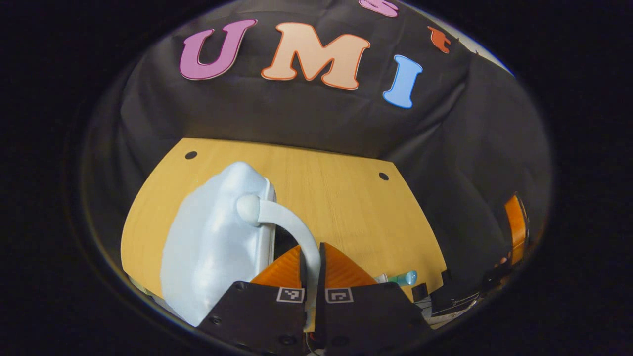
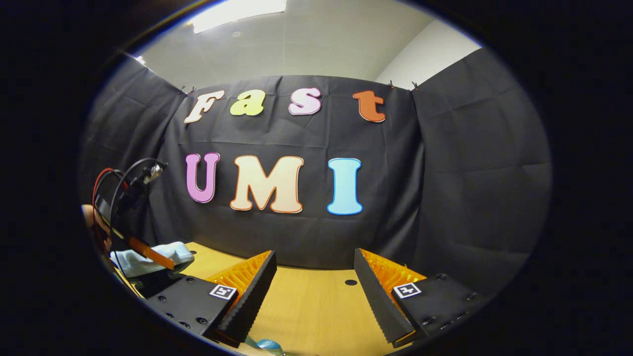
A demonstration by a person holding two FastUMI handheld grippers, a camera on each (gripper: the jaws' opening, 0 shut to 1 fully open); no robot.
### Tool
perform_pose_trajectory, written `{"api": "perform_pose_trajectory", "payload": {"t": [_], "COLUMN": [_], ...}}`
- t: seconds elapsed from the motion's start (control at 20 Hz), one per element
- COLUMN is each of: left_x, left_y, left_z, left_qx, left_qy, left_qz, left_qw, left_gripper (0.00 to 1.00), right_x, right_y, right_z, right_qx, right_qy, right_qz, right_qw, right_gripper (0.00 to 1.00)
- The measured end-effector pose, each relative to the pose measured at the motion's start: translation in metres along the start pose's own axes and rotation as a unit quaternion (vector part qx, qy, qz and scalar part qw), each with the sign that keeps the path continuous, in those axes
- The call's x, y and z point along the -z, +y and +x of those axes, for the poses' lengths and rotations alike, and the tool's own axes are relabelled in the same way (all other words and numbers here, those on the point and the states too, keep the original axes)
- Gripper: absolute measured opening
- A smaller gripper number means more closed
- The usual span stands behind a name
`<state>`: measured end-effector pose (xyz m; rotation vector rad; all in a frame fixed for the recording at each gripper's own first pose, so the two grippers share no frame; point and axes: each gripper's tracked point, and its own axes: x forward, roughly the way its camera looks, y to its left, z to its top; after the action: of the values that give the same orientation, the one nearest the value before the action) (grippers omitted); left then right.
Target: First open the suitcase, pack the skin care products into it, and then close the suitcase.
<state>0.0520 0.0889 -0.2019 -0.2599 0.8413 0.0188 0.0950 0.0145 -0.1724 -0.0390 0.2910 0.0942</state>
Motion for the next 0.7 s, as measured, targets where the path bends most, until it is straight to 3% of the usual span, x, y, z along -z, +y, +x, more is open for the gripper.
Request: {"api": "perform_pose_trajectory", "payload": {"t": [0.25,0.45,0.7], "left_x": [-0.033,-0.053,-0.061], "left_y": [0.068,0.137,0.229], "left_z": [-0.037,-0.057,-0.072], "left_qx": [-0.026,-0.094,-0.18], "left_qy": [-0.036,-0.065,-0.078], "left_qz": [0.018,0.061,0.112], "left_qw": [0.999,0.992,0.974], "left_gripper": [0.0,0.01,0.01], "right_x": [0.003,0.007,0.018], "right_y": [0.03,0.056,0.091], "right_z": [0.014,0.02,0.027], "right_qx": [-0.002,0.001,0.012], "right_qy": [0.006,0.007,0.017], "right_qz": [0.006,0.003,0.01], "right_qw": [1.0,1.0,1.0], "right_gripper": [0.99,0.99,1.0]}}
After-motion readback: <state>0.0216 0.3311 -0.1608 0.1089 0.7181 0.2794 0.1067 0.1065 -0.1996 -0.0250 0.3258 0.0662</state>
